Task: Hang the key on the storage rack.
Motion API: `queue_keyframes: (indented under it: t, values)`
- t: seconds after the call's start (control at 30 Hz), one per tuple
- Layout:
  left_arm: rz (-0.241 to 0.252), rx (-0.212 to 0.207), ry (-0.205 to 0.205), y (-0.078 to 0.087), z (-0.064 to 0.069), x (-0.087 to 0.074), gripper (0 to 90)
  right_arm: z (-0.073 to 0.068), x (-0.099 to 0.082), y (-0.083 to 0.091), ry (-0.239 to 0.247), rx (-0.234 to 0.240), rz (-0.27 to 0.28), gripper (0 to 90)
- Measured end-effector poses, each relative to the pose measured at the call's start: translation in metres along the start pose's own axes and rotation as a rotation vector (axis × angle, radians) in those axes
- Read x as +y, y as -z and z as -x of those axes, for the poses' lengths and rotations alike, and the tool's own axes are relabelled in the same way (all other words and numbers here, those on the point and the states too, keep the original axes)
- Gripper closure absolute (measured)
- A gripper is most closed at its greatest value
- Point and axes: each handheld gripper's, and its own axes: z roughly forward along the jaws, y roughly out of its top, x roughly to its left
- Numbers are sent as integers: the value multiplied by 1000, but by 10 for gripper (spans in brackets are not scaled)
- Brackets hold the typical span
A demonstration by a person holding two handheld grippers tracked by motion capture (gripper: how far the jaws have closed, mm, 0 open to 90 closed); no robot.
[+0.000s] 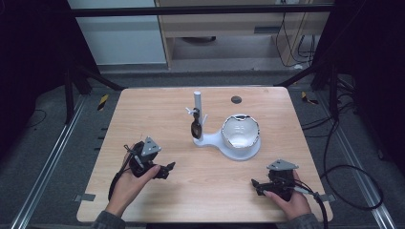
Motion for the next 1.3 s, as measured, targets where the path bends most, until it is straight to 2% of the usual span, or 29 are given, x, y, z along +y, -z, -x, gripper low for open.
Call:
queue_keyframes:
  t: [0.03, 0.13, 0.3, 0.33, 0.43, 0.5, 0.53, 0.6, 0.67, 0.73, 0.77, 0.83, 1.0, 1.2, 1.3]
  values:
    - [0, 0, 0, 0, 0, 0, 72, 0, 0, 0, 0, 0, 0, 4]
    - [-30, 12, 40, -9, -15, -18, 71, 0, 0, 0, 1, 4, -1, 4]
    - [-30, 9, 75, -13, -27, -30, 71, 0, 1, 0, -2, 3, -1, 4]
    - [-60, 20, 77, -14, -30, -32, 71, 0, 1, 0, -2, 4, -1, 4]
    - [-83, 23, 73, -13, -32, -36, 65, -1, 1, -1, -4, 0, -1, 4]
    - [-100, 40, 72, -14, -34, -41, 64, -1, 1, -1, -5, -1, 0, 4]
    - [-121, 43, 77, -15, -37, -47, 64, -1, 1, -1, -5, -1, 0, 4]
    - [-133, 49, 98, -16, -40, -53, 63, -1, 1, -1, -6, -1, 0, 4]
    - [-151, 62, 100, -16, -43, -57, 63, -1, 1, -1, -6, -1, 0, 4]
    - [-152, 63, 108, -16, -44, -58, 63, -1, 1, -1, -5, -1, 0, 4]
    - [-137, 63, 143, -16, -47, -61, 62, -1, 1, -1, -6, -1, -1, 4]
    - [-140, 59, 154, -16, -49, -62, 59, -1, 1, -1, -5, -1, 0, 4]
    - [-169, 85, 151, -18, -57, -69, 47, -1, 1, -1, -5, -1, 0, 4]
    - [-158, 110, 170, -17, -66, -76, 45, -1, 1, -1, -5, -1, 0, 4]
    - [-158, 109, 175, -20, -69, -77, 45, -1, 1, -1, -6, -1, -1, 4]
